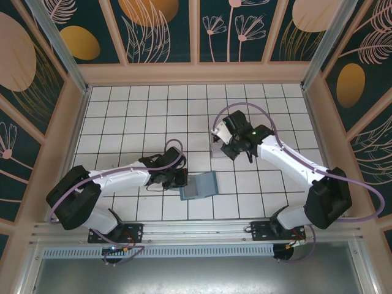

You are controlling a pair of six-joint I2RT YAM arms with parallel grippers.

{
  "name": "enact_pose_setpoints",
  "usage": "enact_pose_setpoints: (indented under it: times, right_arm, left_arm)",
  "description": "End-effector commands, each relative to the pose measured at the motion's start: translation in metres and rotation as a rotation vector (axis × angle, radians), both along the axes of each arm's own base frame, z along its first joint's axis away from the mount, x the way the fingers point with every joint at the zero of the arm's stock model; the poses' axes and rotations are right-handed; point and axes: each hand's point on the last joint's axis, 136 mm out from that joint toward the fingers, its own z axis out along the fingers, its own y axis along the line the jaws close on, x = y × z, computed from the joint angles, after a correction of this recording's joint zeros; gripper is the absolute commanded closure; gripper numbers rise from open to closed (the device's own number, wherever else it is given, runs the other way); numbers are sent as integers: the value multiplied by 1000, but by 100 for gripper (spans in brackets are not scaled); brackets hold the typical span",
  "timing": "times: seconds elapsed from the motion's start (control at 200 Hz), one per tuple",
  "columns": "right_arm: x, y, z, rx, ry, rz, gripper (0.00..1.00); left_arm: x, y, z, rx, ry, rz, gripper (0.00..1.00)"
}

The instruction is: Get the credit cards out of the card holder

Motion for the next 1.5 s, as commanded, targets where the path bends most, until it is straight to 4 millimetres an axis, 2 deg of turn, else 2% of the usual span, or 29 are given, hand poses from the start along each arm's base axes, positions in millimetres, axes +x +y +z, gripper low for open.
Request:
enact_pose_setpoints:
  times: [0.0, 0.13, 0.375, 0.43, 0.585, 0.711, 0.976, 1.091, 1.111, 1.306, 1.496]
  right_arm:
    - [1, -1, 11, -147, -50, 273, 100]
    - [-3, 7, 14, -178, -14, 417, 100]
    - [6, 1, -3, -274, 54, 540, 100]
    - [7, 5, -3, -254, 62, 567, 100]
    - [21, 2, -8, -278, 82, 592, 100]
    - [28, 10, -7, -270, 63, 627, 100]
    - [32, 19, -15, -261, 97, 670, 100]
    - [32, 18, -24, -274, 121, 676, 100]
    - [39, 9, -25, -271, 123, 649, 100]
    - [43, 1, -36, -282, 158, 628, 100]
    - [43, 4, -44, -258, 183, 635, 100]
  left_arm:
    - [-1, 2, 5, 9, -17, -14, 99]
    - [-1, 4, 5, 8, -21, -9, 99]
    - [-4, 4, 6, -15, -22, -4, 99]
    - [-4, 4, 7, -17, -23, -4, 99]
    - [-4, 4, 6, -14, -23, -4, 99]
    - [-4, 4, 7, -20, -26, 2, 99]
    - [-2, 5, 6, -18, -26, 15, 99]
    - [-2, 5, 6, -16, -26, 14, 99]
    - [-2, 5, 6, -17, -27, 16, 99]
    - [-1, 5, 6, -15, -28, 17, 99]
    - [-2, 5, 5, -11, -25, 16, 99]
